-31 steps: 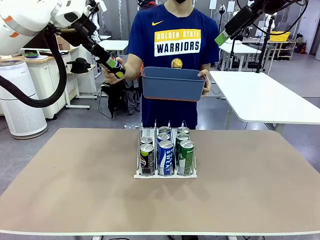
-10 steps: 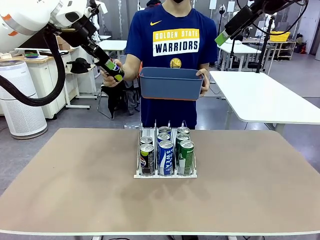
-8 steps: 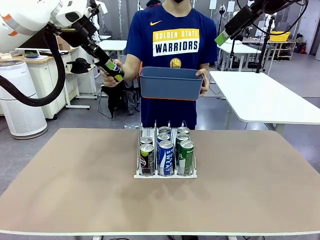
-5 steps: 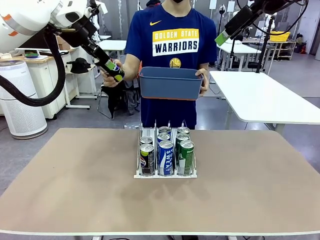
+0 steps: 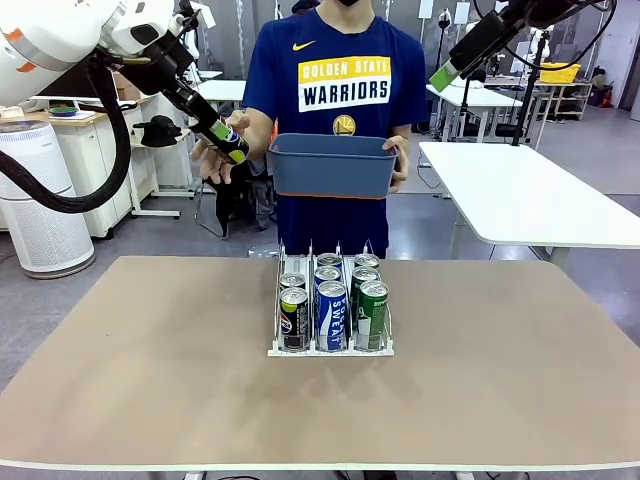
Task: Fill the beverage cans into the dispenser.
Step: Place the picked Pepsi coke in the line of the Automatic Can Dispenser with the same cans.
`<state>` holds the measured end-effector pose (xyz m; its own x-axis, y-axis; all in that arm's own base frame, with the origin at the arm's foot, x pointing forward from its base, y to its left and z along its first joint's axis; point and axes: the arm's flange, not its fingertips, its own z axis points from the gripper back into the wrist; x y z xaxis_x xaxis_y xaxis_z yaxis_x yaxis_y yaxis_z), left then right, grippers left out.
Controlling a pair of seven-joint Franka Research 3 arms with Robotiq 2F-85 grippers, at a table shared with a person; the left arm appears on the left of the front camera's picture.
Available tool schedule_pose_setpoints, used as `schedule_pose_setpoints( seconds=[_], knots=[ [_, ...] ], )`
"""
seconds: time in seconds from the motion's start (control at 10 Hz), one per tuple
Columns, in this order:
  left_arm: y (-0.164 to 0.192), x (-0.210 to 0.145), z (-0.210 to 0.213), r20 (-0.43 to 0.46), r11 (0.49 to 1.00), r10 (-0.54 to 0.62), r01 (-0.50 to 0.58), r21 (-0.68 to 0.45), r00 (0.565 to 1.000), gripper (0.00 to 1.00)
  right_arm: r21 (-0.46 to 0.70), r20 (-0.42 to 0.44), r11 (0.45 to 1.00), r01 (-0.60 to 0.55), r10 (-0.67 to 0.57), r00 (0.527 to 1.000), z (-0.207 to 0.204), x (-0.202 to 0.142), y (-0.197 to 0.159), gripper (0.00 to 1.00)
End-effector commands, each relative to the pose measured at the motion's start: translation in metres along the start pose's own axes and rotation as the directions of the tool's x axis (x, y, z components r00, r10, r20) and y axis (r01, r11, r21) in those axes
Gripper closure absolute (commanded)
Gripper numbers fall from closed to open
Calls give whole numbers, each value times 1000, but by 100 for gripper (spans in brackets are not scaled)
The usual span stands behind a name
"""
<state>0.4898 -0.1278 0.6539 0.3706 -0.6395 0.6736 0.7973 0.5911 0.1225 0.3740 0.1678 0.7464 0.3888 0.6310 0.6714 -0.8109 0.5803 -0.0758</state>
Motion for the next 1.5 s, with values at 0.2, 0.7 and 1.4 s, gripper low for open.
schedule_pose_setpoints(
  seconds=[0.2,0.7,1.4],
  knots=[
    [2,-1,2,15,1000,7,-7,-3,1000,100,4,-2,1000,-1,1,1000,0,-1,1,0],
    [2,-1,2,15,1000,7,-7,-3,1000,100,4,-2,1000,-1,1,1000,0,-1,1,0],
    [-51,6,-24,-169,991,119,-127,-41,978,42,4,-2,1000,-1,1,1000,0,-1,1,0]
  ],
)
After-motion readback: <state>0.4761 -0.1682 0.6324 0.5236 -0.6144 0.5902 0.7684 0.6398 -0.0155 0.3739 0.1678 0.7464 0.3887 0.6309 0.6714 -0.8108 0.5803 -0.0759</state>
